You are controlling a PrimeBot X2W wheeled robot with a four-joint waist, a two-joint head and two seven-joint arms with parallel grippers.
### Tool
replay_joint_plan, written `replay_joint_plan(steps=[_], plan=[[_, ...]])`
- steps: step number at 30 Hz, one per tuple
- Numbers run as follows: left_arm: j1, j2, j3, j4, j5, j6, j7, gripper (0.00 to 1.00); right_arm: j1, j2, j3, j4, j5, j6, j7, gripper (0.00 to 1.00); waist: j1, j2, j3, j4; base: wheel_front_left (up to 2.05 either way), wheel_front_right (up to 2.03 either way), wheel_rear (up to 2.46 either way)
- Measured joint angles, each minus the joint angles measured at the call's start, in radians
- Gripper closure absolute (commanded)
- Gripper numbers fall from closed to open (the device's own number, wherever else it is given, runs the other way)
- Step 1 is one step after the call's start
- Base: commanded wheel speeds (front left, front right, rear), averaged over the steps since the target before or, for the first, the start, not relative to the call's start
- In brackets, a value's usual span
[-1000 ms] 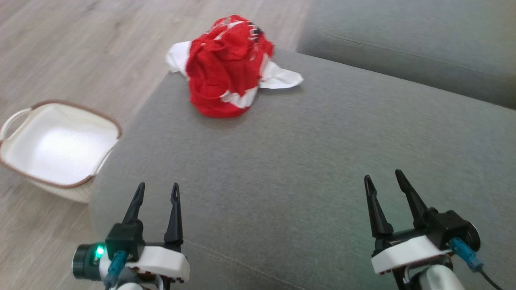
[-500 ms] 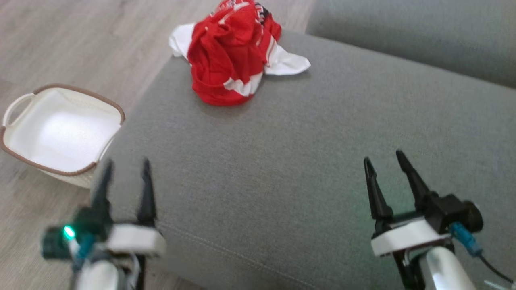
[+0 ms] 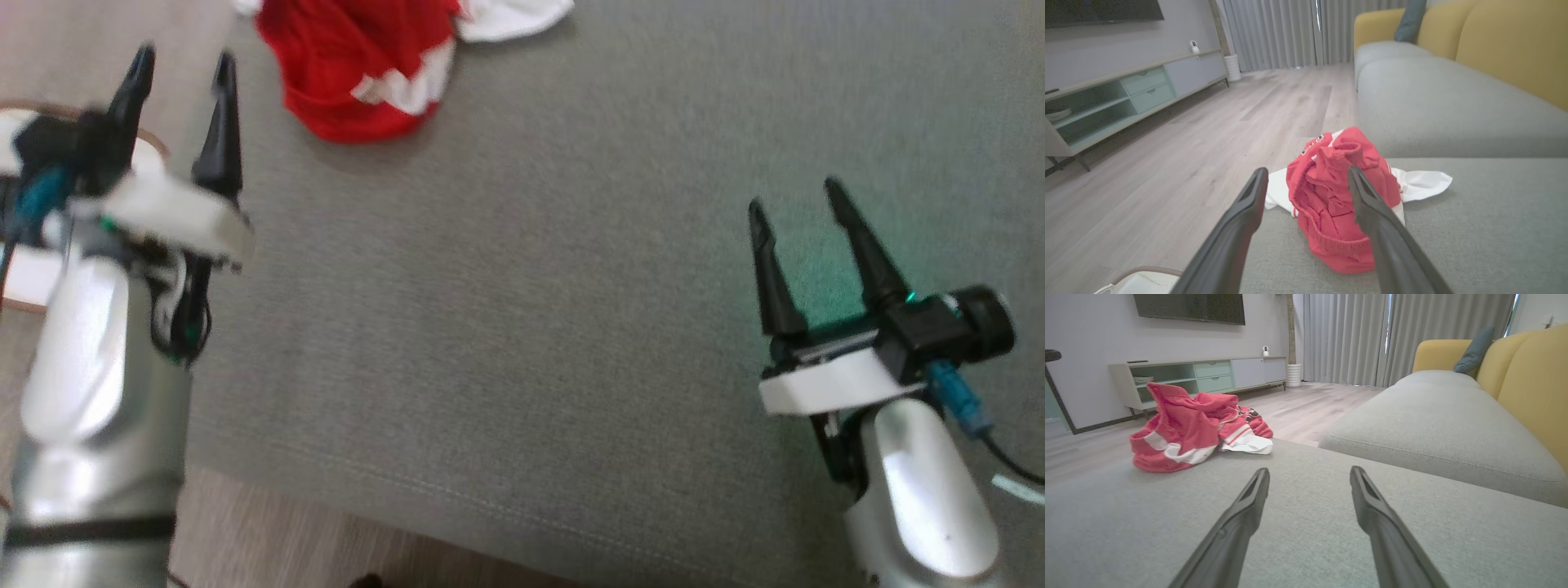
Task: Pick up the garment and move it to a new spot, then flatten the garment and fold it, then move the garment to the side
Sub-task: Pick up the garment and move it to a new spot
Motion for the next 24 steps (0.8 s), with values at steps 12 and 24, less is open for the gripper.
replay_joint_plan(steps=[12, 24], plan=[[-0.283, 0.037, -0.274, 0.274, -0.145, -0.040, 0.095, 0.00, -0.107, -0.005, -0.038, -0.035, -0.049, 0.000, -0.004, 0.00, 0.0001, 0.0000, 0.222, -0.060, 0.00, 0.00, 0.00], [-0.372, 0.105, -0.422, 0.408, -0.289, -0.040, 0.130, 0.75, -0.137, -0.006, -0.045, -0.072, -0.064, 0.000, -0.006, 0.00, -0.0001, 0.0000, 0.265, -0.067, 0.00, 0.00, 0.00]])
